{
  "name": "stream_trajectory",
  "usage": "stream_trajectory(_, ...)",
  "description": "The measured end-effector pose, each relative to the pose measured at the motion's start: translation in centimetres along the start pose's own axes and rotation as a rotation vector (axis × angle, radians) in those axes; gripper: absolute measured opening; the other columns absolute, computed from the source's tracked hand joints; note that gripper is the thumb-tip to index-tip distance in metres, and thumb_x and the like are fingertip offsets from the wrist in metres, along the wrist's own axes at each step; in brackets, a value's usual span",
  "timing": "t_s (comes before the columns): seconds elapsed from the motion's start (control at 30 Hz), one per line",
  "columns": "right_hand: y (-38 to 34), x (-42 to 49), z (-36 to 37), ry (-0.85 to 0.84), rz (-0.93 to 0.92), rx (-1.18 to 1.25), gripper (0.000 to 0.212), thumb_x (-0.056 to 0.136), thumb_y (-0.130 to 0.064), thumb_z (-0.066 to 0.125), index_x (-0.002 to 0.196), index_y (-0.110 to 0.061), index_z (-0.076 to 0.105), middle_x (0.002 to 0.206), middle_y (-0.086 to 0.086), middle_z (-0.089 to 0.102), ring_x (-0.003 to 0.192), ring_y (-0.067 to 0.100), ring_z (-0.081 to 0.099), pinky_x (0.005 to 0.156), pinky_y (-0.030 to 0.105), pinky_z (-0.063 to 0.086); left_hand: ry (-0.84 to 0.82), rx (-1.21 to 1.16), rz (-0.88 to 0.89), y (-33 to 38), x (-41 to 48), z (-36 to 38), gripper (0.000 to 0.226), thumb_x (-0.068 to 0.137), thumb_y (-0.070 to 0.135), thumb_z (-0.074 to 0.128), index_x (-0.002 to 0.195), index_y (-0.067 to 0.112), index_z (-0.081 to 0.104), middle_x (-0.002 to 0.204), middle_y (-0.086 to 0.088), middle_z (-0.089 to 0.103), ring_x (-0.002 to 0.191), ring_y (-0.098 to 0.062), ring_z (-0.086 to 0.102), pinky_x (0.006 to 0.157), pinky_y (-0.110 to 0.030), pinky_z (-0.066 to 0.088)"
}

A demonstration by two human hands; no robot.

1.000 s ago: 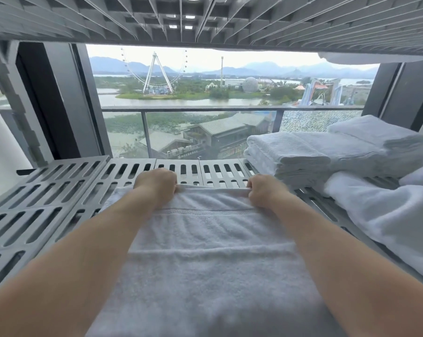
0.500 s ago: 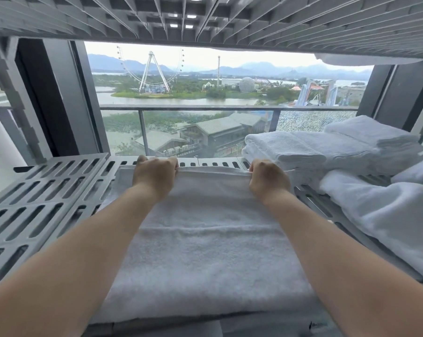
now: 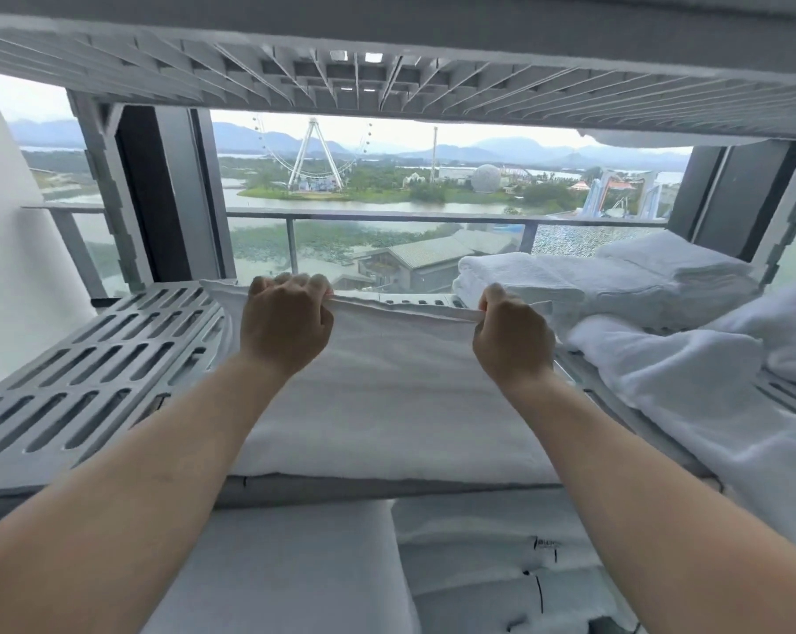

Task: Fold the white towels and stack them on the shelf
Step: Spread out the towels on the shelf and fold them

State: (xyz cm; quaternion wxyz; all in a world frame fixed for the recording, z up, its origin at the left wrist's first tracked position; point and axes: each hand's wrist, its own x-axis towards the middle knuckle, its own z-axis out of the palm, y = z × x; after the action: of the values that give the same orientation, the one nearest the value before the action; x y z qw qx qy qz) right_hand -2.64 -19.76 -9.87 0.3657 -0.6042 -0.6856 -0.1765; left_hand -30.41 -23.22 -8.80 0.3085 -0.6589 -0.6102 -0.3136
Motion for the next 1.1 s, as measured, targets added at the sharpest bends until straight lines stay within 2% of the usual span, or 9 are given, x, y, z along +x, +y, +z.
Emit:
stream_trajectory(0.17, 0.0, -3.8, -3.3, 0.039, -0.062, -0.011, 0.014, 0.096, -0.012, 0.043, 0.102, -0.015, 0.054, 0.09, 0.007, 0.061, 0.064, 0.031, 0.066, 0.051, 0.03, 0.043, -0.021, 0.005, -0.031, 1.2, -3.2, -3.1, 0.017, 0.087, 0.014, 0.049, 0.098, 0.014, 0.063, 0.092, -0.008, 0.07, 0.086, -0.03, 0.062, 0.085, -0.043, 0.039)
stream_trajectory(0.33, 0.5, -8.1, -5.4, -0.016, -0.029, -0.087, 0.019, 0.095, -0.011, 0.048, 0.108, -0.018, 0.06, 0.102, 0.005, 0.06, 0.066, 0.027, 0.066, 0.05, 0.026, 0.033, -0.024, 0.035, -0.04, 2.4, -6.8, -6.0, 0.019, 0.089, 0.015, 0.05, 0.099, 0.015, 0.066, 0.095, -0.006, 0.071, 0.089, -0.029, 0.063, 0.087, -0.044, 0.041)
stream_trajectory(0.47, 0.9, -11.4, -5.6, -0.126, -0.021, -0.028, 0.022, 0.094, -0.01, 0.046, 0.109, -0.017, 0.061, 0.11, 0.007, 0.059, 0.082, 0.029, 0.066, 0.057, 0.029, 0.038, -0.197, 0.062, 0.004, 3.1, -10.3, -7.1, 0.019, 0.087, 0.015, 0.057, 0.101, 0.015, 0.069, 0.101, -0.008, 0.069, 0.094, -0.031, 0.063, 0.083, -0.043, 0.046)
stream_trajectory(0.57, 0.8, -12.9, -6.3, -0.128, -0.096, -0.146, 0.02, 0.089, -0.01, 0.052, 0.102, -0.017, 0.064, 0.101, 0.005, 0.063, 0.073, 0.028, 0.067, 0.052, 0.027, 0.036, -0.261, 0.008, -0.043, 3.4, -12.1, -7.4, 0.02, 0.09, 0.015, 0.055, 0.105, 0.017, 0.068, 0.105, -0.006, 0.069, 0.095, -0.03, 0.065, 0.071, -0.039, 0.049)
stream_trajectory(0.67, 1.0, -13.6, -7.3, -0.091, -0.158, -0.262, 0.014, 0.069, -0.002, 0.07, 0.07, -0.015, 0.066, 0.07, 0.004, 0.062, 0.05, 0.024, 0.059, 0.05, 0.024, 0.028, -0.273, -0.002, -0.037, 3.7, -12.9, -7.6, 0.017, 0.091, 0.015, 0.055, 0.103, 0.017, 0.068, 0.102, -0.006, 0.071, 0.09, -0.031, 0.065, 0.069, -0.038, 0.05)
stream_trajectory(0.73, 1.6, -13.8, -7.3, -0.038, -0.194, -0.286, 0.018, 0.06, -0.001, 0.075, 0.06, -0.014, 0.064, 0.06, 0.004, 0.058, 0.048, 0.023, 0.054, 0.05, 0.024, 0.028, -0.279, -0.029, -0.015, 3.6, -13.1, -7.6, 0.013, 0.092, 0.016, 0.057, 0.101, 0.016, 0.067, 0.098, -0.007, 0.071, 0.086, -0.032, 0.065, 0.068, -0.038, 0.049)
stream_trajectory(0.9, 2.7, -13.5, -6.4, 0.003, -0.271, -0.245, 0.003, 0.071, -0.009, 0.067, 0.073, -0.009, 0.066, 0.078, 0.011, 0.06, 0.083, 0.034, 0.056, 0.074, 0.042, 0.043, -0.212, 0.006, 0.079, 2.8, -13.1, -7.5, 0.006, 0.093, 0.018, 0.064, 0.092, 0.013, 0.064, 0.074, -0.006, 0.067, 0.058, -0.03, 0.064, 0.05, -0.035, 0.048)
stream_trajectory(1.0, 2.5, -13.5, -6.0, -0.029, -0.267, -0.245, 0.014, 0.074, -0.016, 0.06, 0.086, -0.008, 0.063, 0.08, 0.011, 0.064, 0.079, 0.033, 0.059, 0.077, 0.043, 0.043, -0.175, 0.066, 0.155, 2.6, -13.5, -7.5, 0.008, 0.093, 0.012, 0.064, 0.087, 0.008, 0.06, 0.06, -0.006, 0.06, 0.04, -0.025, 0.056, 0.038, -0.03, 0.041)
stream_trajectory(1.1, 2.7, -13.9, -5.7, -0.052, -0.281, -0.25, 0.018, 0.078, -0.024, 0.059, 0.09, -0.011, 0.058, 0.073, 0.005, 0.066, 0.071, 0.028, 0.062, 0.084, 0.043, 0.041, -0.157, 0.103, 0.233, 2.2, -13.8, -7.5, 0.017, 0.095, 0.016, 0.051, 0.086, 0.006, 0.06, 0.06, -0.006, 0.058, 0.039, -0.024, 0.055, 0.034, -0.03, 0.043)
